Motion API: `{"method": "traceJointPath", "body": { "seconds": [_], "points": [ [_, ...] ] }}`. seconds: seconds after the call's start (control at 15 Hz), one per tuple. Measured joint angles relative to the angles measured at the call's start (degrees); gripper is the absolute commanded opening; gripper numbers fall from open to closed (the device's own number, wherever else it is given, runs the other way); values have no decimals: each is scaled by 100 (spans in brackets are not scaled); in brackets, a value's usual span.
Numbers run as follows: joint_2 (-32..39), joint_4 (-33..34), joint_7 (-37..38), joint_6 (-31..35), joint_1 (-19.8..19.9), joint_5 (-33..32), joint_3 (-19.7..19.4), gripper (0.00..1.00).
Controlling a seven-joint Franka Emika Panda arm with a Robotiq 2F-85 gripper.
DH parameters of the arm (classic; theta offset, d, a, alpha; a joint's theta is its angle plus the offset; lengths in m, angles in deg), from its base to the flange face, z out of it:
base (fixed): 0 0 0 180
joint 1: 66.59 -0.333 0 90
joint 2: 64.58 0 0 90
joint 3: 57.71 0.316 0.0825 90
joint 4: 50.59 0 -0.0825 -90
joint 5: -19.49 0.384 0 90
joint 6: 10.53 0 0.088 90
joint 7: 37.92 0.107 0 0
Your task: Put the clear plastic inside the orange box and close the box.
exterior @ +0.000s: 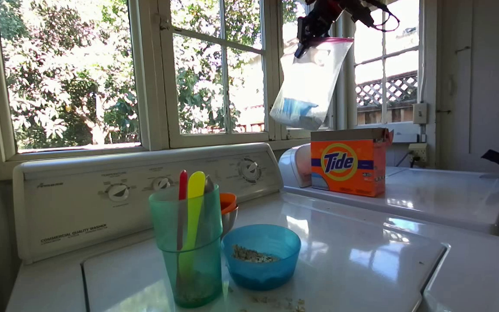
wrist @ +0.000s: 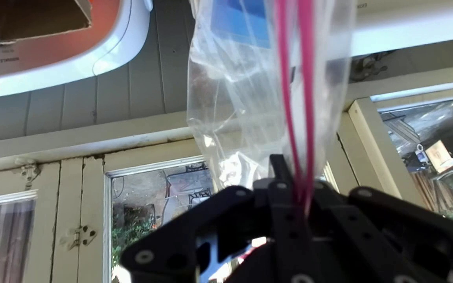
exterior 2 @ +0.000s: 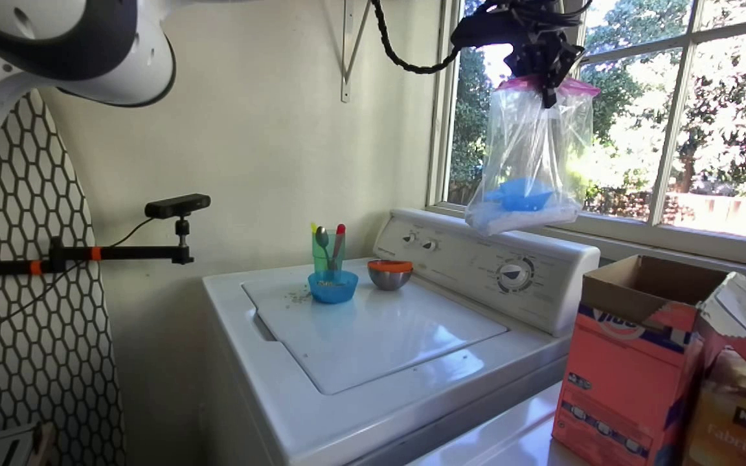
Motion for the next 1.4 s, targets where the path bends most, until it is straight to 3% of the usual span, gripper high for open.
{"method": "traceJointPath", "body": {
  "seconds": [0.47,0.87,1.07,1.4],
  "points": [
    [433,1391,-543,-655,172,-467,40,2],
    [491,1376,-603,-664,170,-478,43,0],
    [596,1372,-1273,-664,271,-412,105,0],
    [849,1385,-2613,-679,756,-82,359,0]
  ]
}}
